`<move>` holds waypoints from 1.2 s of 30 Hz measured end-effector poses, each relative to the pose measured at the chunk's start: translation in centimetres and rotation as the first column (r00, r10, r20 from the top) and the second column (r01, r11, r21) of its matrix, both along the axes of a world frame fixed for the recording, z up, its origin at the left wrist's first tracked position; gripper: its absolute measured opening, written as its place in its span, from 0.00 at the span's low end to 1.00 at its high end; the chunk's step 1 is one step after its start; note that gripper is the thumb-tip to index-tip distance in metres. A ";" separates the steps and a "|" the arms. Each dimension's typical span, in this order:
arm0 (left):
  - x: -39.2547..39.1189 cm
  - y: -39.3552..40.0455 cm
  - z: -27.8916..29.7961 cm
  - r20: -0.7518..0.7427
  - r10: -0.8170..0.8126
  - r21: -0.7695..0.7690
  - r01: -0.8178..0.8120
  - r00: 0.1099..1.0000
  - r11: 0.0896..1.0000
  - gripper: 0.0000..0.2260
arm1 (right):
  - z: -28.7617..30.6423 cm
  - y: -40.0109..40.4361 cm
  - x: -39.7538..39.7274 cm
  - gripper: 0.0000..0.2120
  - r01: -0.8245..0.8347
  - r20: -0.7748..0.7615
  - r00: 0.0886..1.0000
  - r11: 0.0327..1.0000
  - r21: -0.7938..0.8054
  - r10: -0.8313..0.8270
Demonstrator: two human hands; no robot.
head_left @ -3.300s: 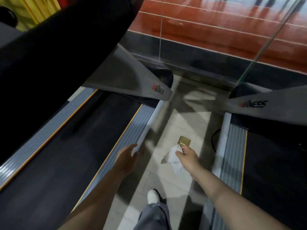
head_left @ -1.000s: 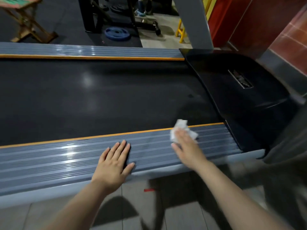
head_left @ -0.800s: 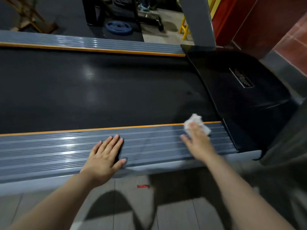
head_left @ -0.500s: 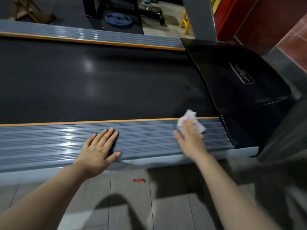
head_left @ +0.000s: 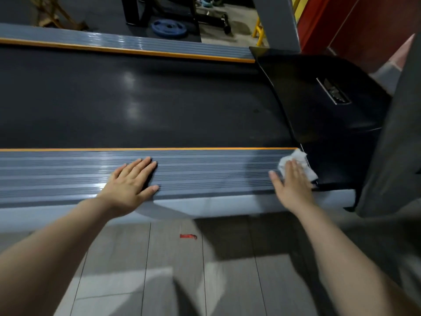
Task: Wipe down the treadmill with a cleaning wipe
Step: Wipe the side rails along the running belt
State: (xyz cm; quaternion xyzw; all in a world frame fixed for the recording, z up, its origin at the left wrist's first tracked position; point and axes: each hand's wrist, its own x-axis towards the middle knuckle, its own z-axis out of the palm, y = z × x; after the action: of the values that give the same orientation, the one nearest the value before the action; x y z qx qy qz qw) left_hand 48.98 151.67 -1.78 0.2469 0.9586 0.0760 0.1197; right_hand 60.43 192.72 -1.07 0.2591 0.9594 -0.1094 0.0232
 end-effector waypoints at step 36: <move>4.1 2.6 -0.5 0.029 0.217 0.095 -0.219 0.976 0.971 0.35 | -0.4 -1.4 -1.6 0.41 -0.174 -0.045 0.983 0.983 0.060 0.177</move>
State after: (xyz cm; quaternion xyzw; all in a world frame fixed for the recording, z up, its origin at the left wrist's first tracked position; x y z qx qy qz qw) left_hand 53.10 154.23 -2.25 0.1452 0.9739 0.1375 0.1072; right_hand 58.82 191.30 -1.45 0.1711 0.9815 -0.0864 0.0012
